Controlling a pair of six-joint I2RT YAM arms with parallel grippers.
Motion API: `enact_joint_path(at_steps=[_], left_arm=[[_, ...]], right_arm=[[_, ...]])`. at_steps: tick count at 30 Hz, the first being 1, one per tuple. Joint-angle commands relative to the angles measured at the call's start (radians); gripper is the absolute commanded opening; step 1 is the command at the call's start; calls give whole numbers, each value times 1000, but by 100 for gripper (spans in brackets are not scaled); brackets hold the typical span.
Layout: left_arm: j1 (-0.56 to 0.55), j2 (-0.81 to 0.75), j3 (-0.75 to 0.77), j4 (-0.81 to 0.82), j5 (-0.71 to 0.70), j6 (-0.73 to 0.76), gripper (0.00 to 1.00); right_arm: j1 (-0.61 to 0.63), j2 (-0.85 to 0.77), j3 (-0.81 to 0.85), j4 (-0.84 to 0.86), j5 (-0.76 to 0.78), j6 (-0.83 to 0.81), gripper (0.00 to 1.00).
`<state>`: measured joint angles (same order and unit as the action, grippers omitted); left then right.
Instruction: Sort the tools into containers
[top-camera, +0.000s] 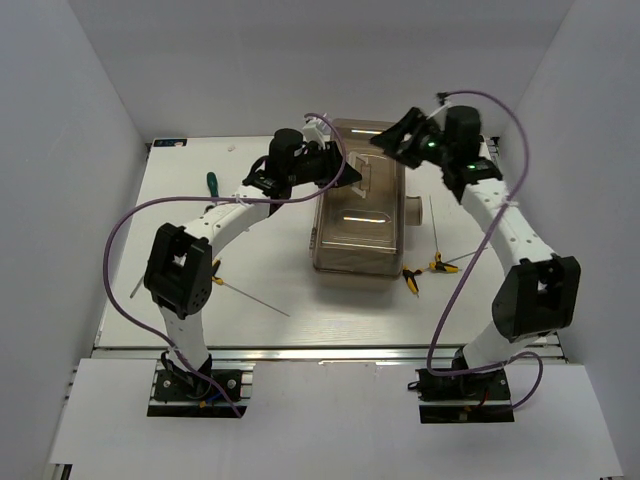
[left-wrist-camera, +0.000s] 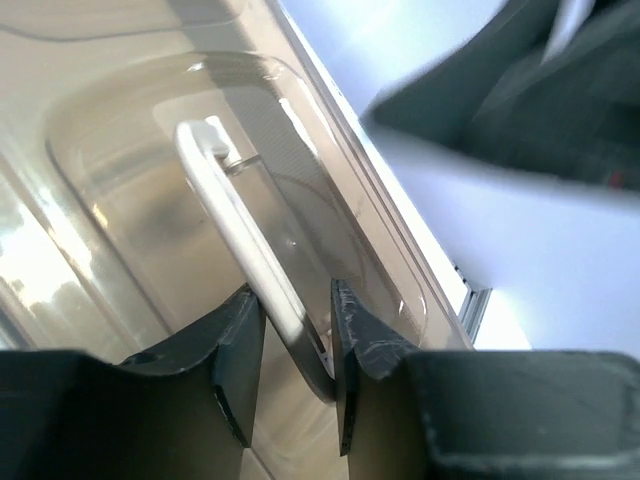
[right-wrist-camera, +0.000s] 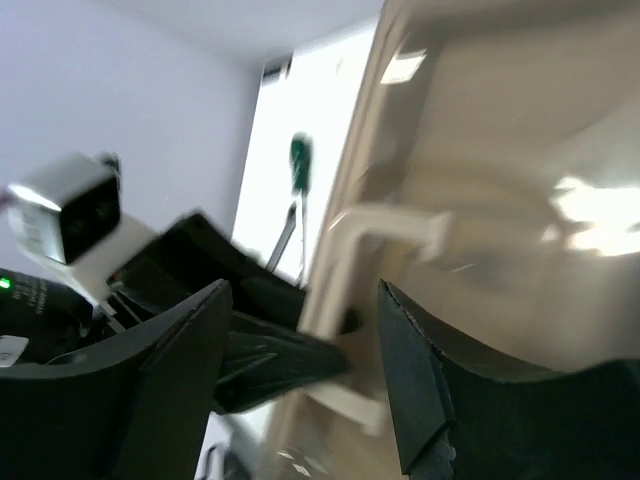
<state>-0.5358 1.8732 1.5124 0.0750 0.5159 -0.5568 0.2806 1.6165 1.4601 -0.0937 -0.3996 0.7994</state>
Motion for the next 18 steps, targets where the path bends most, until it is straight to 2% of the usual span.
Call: enact_joint_path(at_steps=[1,4,7,11,15,18], left_arm=[[-10,9,40,-69,-62,18,26],[-10,29,122,-121,-68,2,11],[-10,35,199,-165,-86,-8,1],[-9,29,343,-230,-138,-9,0],[-9,17,416,-279,-187,-2,0],[-7,-19,413,-281,-229,-3,0]], right_arm=[[-173,-79,3,107,-44,-112,66],[-280,-115,-29,56,-18,-192,66],[-366,-158,-105,23,16,-308,66],[-386,-204,-251,-14,50,-413,68],[-386,-185,-362,-38,36,-388,68],[-386,-150,-423,-25,-2,-362,70]])
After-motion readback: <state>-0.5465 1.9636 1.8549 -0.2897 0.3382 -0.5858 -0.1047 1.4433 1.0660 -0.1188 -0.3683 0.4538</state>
